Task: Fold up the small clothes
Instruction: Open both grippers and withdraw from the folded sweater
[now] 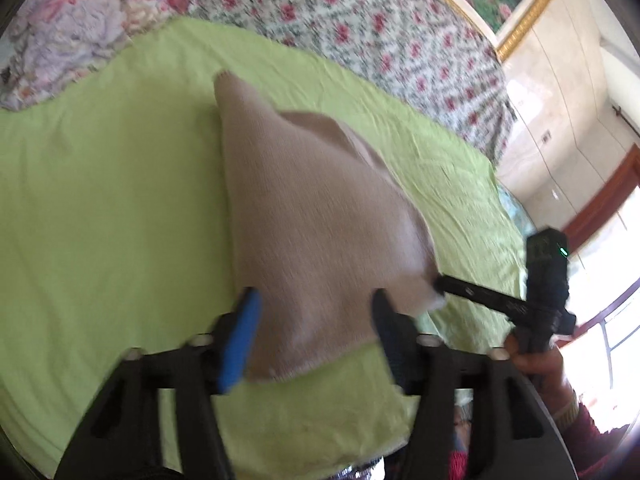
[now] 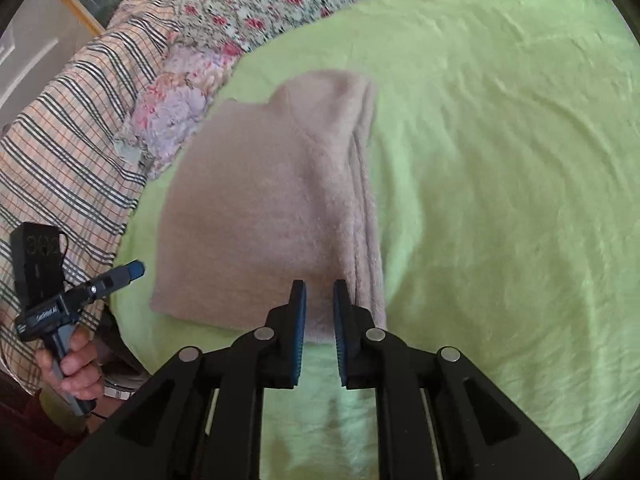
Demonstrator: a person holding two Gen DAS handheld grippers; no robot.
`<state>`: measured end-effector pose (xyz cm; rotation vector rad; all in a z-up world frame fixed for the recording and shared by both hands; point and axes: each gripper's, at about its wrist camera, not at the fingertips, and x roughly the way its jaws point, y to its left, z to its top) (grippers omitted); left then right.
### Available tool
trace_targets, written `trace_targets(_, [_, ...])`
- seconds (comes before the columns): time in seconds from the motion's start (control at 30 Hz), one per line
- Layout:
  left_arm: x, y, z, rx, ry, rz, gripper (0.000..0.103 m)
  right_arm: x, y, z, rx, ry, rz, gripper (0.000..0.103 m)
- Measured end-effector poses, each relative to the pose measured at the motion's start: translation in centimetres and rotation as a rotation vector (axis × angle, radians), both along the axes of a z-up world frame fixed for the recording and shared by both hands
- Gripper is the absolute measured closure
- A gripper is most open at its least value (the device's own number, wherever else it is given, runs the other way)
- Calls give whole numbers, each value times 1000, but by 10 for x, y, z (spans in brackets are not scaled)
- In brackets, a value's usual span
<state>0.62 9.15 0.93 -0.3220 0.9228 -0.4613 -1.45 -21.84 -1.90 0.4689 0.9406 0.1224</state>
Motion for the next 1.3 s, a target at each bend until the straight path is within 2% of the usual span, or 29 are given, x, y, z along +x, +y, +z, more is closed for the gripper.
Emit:
trace_targets(0.1, [15, 4, 5, 9, -9, 30, 41, 5, 4, 11, 15, -40, -3, 88])
trace_targets(0.3, [42, -4, 14, 52, -32, 55, 41, 30, 6, 20, 8, -60, 2, 88])
trace_targets(0.43, [63, -6, 13, 84, -21, 90, 41, 52, 6, 23, -2, -70, 3, 88])
trace_targets(0.53, [85, -3, 11, 72, 0, 124, 41, 69, 2, 24, -2, -71, -7, 88])
trace_targets(0.67, [115, -4, 7, 60, 15, 142, 41, 95, 4, 16, -14, -38, 10, 88])
trace_targets(0.77, [141, -3, -9, 124, 47, 187, 40, 109, 2, -4, -85, 43, -9, 88])
trace_targets(0.87, [161, -5, -33, 158, 91, 182, 39, 111, -12, -22, -21, 55, -43, 88])
trace_targets(0.97, [163, -12, -30, 191, 79, 186, 36, 110, -13, -17, -20, 55, -45, 87])
trace_targets(1.13, [143, -13, -11, 193, 49, 183, 39, 92, -12, 4, -22, 19, -52, 83])
trace_targets(1.23, [122, -14, -6, 193, 45, 173, 39, 78, -11, 14, -19, -9, -59, 69])
trace_targets(1.3, [104, -15, -1, 184, 42, 167, 39, 66, -9, 20, -22, -23, -64, 66])
